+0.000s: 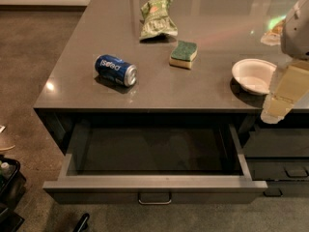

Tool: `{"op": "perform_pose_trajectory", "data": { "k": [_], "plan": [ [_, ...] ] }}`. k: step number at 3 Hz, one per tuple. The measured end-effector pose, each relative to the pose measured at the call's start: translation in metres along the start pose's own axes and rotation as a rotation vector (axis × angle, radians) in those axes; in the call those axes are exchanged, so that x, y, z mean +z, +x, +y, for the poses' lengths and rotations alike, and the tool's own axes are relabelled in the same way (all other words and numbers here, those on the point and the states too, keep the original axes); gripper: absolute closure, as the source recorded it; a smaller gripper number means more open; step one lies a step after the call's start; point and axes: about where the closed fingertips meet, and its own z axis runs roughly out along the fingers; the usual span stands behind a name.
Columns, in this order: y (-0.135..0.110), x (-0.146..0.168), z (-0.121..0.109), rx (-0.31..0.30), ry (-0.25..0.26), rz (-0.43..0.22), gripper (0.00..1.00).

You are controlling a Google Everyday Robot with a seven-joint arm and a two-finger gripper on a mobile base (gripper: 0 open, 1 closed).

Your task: Place pepsi can into top drawer

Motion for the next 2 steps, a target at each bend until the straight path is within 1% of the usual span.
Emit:
{"op": "perform_pose_trajectory", "data": {
  "k": [1, 2],
  "plan": [
    [0.000, 0.000, 0.000, 0.000, 0.000, 0.000, 0.00],
    [-0.012, 0.006, -0.004, -0.001, 0.002, -0.044, 0.00]
  ]
}}
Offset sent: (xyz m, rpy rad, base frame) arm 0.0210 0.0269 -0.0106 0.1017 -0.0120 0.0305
